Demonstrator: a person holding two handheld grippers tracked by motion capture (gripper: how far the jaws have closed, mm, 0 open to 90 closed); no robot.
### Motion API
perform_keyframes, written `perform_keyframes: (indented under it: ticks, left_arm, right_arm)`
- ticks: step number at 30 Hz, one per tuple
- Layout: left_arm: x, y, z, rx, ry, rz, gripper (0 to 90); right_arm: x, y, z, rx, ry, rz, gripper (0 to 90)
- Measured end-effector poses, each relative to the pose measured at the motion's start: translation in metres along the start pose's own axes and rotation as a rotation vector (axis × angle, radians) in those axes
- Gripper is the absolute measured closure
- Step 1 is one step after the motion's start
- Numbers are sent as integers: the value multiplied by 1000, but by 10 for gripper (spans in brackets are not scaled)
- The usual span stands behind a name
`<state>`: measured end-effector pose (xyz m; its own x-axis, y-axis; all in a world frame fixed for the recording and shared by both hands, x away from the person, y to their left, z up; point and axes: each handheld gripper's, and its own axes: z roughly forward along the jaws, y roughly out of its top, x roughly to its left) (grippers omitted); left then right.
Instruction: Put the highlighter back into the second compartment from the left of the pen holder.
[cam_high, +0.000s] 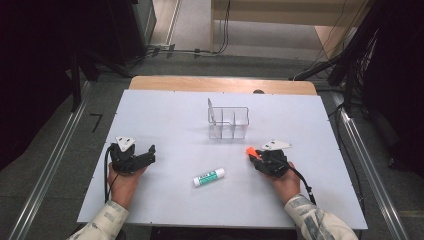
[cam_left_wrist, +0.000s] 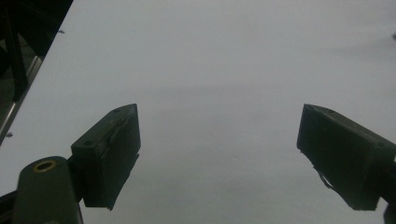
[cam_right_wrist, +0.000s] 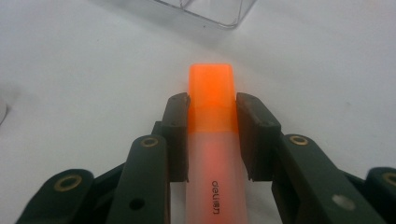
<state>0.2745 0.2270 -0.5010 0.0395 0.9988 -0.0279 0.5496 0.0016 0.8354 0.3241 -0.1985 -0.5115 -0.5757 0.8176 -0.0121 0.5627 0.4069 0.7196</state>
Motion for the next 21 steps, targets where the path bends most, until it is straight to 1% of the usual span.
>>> perform_keyframes:
  ticks: [3, 6, 13, 15, 19, 21]
  left_arm:
    - [0, 0, 0, 1, 0, -2, 142]
    - [0, 0, 0, 1, 1, -3, 142]
    - [0, 0, 0, 0, 0, -2, 141]
    - [0, 0, 0, 2, 1, -2, 141]
    - [0, 0, 1, 2, 1, -1, 141]
    - [0, 0, 1, 4, -1, 1, 141]
  right_arm:
    - [0, 1, 0, 5, -1, -9, 644]
    - [0, 2, -1, 5, 5, -7, 645]
    - [1, 5, -6, -18, 19, -7, 645]
    - [1, 7, -8, -31, 21, -14, 645]
    - [1, 10, -12, -52, 27, -2, 645]
    - [1, 12, -12, -59, 31, -5, 645]
